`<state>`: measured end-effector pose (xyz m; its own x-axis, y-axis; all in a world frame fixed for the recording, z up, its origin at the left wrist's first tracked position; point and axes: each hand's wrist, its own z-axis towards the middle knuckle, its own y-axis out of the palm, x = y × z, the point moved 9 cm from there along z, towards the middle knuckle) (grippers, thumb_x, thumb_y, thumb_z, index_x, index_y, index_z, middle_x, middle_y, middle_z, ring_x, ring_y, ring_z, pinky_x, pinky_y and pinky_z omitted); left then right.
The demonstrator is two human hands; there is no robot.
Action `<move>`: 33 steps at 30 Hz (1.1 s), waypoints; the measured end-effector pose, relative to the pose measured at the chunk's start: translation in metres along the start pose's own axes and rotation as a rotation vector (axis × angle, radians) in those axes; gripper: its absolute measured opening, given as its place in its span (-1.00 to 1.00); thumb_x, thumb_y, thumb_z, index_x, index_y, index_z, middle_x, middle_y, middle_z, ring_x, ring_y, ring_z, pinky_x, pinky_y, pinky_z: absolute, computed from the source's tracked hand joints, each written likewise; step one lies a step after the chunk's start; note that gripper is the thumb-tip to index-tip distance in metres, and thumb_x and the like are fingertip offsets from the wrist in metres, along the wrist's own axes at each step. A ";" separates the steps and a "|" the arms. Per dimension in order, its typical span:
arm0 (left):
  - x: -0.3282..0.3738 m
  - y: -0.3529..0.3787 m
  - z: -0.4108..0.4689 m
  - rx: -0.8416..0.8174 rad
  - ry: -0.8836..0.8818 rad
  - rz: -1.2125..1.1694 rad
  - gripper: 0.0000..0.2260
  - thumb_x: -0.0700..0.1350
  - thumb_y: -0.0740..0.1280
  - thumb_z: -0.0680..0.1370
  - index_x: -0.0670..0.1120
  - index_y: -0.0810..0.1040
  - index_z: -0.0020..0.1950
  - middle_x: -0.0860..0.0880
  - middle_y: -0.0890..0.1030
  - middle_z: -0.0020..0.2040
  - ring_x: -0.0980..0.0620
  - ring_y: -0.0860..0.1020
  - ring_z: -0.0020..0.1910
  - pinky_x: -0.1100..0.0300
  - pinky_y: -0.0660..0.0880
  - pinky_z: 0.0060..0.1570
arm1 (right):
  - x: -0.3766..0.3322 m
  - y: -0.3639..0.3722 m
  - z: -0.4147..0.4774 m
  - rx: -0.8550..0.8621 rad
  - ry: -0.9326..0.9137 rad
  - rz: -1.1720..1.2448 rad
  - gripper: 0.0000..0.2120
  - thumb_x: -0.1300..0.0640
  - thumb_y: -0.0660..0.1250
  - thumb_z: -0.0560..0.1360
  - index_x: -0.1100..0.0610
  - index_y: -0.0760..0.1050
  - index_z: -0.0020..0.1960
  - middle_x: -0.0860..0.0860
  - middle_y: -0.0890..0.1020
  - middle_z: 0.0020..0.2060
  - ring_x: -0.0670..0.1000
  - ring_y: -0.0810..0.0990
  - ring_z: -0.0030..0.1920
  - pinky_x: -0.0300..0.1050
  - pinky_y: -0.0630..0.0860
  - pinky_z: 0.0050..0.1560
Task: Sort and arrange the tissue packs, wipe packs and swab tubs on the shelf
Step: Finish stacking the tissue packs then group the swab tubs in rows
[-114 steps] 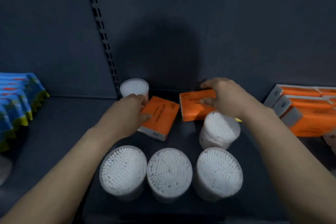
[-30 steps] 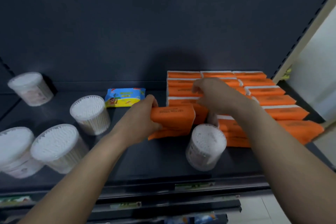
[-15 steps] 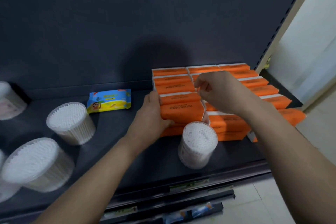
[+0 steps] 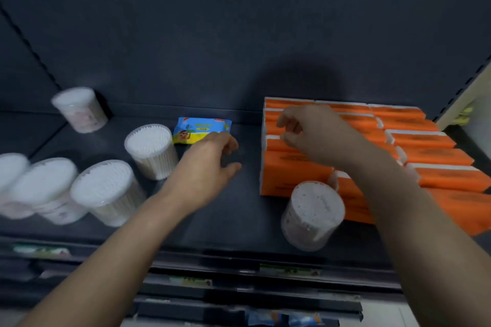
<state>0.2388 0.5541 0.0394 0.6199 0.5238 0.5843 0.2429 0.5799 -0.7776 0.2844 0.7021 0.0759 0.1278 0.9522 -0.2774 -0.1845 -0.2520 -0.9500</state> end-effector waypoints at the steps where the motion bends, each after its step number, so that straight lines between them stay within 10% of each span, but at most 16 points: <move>1: -0.005 -0.008 -0.004 0.020 -0.013 0.018 -0.78 -0.17 0.42 0.43 -0.11 0.51 0.05 0.03 0.50 -0.09 0.05 0.47 -0.11 0.20 0.40 -0.03 | -0.008 0.003 0.005 -0.003 -0.023 0.001 -0.77 0.18 0.30 0.48 0.10 0.55 0.13 0.05 0.64 -0.03 0.05 0.57 0.03 -0.14 0.46 0.03; 13: -0.091 -0.111 -0.006 0.208 -0.145 0.114 -0.87 -0.18 0.39 0.45 -0.05 0.50 -0.06 -0.04 0.57 -0.08 -0.01 0.53 -0.13 0.11 0.47 -0.04 | -0.081 0.049 0.077 -0.145 -0.076 -0.087 -0.75 0.09 0.32 0.44 0.08 0.52 0.11 0.11 0.60 0.07 0.16 0.56 0.04 0.01 0.52 0.07; 33: -0.160 -0.093 0.065 -0.309 0.049 0.109 -0.70 0.12 0.31 0.48 0.00 0.50 0.13 0.09 0.55 0.03 0.18 0.49 -0.03 0.25 0.43 -0.01 | -0.049 0.166 0.147 -0.462 0.386 -0.139 -0.15 -0.20 0.44 0.34 0.11 0.18 0.47 0.13 0.25 0.37 0.19 0.27 0.37 0.06 0.28 0.33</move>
<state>0.0687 0.4565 0.0330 0.6884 0.5372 0.4874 0.3834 0.3009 -0.8732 0.1041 0.6389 -0.0467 0.4801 0.8719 -0.0963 0.2891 -0.2609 -0.9210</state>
